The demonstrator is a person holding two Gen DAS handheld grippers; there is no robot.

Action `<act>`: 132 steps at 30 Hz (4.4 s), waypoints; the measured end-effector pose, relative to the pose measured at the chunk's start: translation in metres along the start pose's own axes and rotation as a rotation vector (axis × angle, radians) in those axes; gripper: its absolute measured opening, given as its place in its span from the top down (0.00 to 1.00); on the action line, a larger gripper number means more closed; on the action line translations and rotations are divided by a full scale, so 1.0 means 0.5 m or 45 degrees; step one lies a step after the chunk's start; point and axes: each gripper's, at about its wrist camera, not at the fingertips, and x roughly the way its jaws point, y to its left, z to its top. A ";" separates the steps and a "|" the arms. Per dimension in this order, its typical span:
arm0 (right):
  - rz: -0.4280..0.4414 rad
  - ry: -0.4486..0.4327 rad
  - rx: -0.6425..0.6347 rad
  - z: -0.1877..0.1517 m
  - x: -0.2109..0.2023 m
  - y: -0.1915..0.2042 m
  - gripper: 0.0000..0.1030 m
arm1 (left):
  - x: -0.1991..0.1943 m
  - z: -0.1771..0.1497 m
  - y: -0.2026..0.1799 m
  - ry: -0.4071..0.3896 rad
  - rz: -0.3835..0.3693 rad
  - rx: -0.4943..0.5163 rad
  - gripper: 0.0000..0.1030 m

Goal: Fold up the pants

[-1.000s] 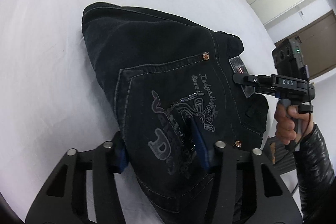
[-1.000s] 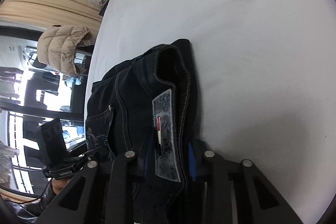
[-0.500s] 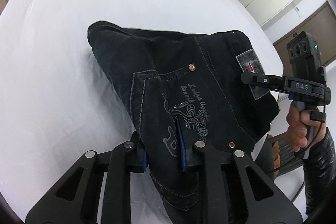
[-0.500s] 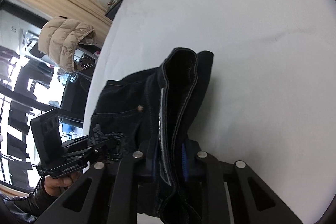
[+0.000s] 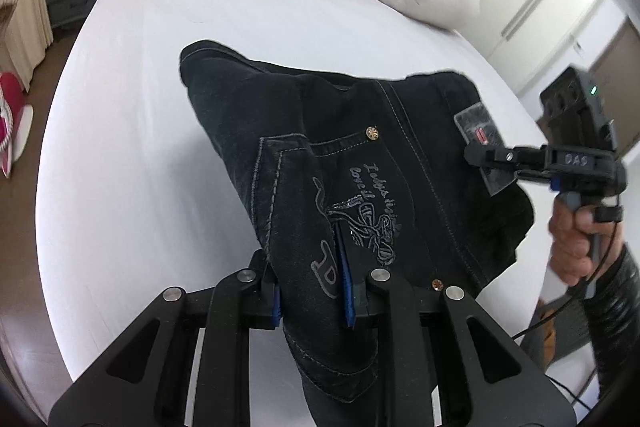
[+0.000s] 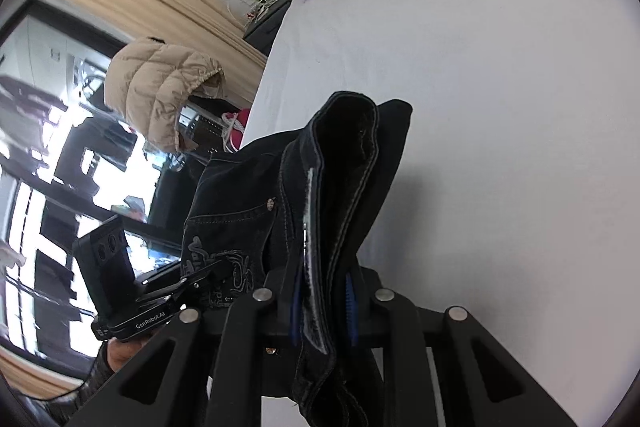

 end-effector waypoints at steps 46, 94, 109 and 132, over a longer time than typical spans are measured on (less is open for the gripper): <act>-0.632 -0.825 -0.488 -0.456 -0.343 0.444 0.00 | -0.579 -0.381 -0.239 -0.669 0.713 -0.056 0.00; -0.738 -0.605 -0.438 -0.474 -0.286 0.433 0.00 | -0.466 -0.330 -0.176 -0.437 0.716 -0.133 0.00; -0.731 -0.583 -0.426 -0.475 -0.280 0.424 0.00 | -0.459 -0.337 -0.176 -0.428 0.716 -0.136 0.00; -0.727 -0.564 -0.421 -0.481 -0.269 0.418 0.00 | -0.442 -0.339 -0.166 -0.414 0.713 -0.128 0.00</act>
